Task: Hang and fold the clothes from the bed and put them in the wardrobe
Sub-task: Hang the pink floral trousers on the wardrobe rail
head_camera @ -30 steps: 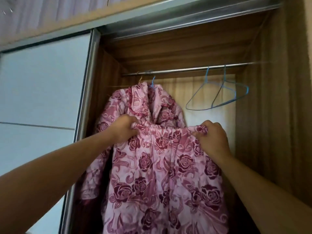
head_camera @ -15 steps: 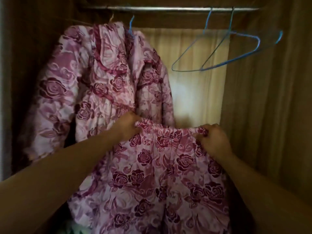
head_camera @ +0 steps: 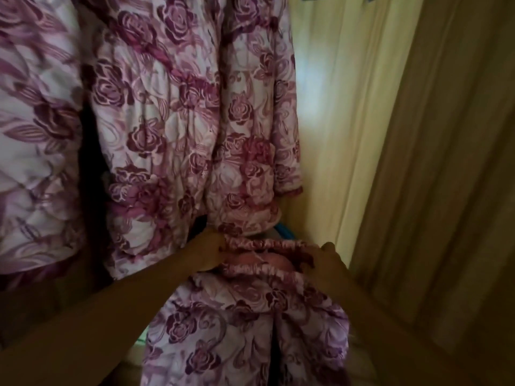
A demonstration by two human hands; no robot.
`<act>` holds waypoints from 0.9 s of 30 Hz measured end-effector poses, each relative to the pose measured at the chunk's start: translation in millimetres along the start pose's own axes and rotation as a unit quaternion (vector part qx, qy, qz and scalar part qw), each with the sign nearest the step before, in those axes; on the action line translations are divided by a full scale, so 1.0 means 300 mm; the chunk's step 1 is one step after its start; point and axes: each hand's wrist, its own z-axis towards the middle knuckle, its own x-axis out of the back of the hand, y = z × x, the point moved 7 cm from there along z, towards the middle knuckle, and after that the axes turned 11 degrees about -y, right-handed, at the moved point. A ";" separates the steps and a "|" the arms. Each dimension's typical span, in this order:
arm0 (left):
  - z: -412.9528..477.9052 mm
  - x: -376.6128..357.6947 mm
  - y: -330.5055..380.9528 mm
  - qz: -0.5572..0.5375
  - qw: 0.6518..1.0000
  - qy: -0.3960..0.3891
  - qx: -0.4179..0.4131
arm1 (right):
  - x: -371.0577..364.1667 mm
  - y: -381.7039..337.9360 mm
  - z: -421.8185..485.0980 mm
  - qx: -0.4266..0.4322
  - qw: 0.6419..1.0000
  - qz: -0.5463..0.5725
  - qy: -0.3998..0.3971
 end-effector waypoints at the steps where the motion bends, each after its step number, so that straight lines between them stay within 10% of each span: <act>1: 0.002 -0.025 -0.004 0.014 1.000 -0.015 -0.001 | -0.033 -0.009 0.001 0.005 1.000 0.005 -0.026; 9: -0.035 0.043 0.084 0.014 0.999 -0.016 -0.027 | 0.028 -0.050 -0.038 -0.017 0.997 -0.005 -0.075; 27: -0.385 0.954 0.855 0.094 0.959 0.217 -0.157 | 1.195 -0.469 -0.392 0.042 0.958 -0.111 0.260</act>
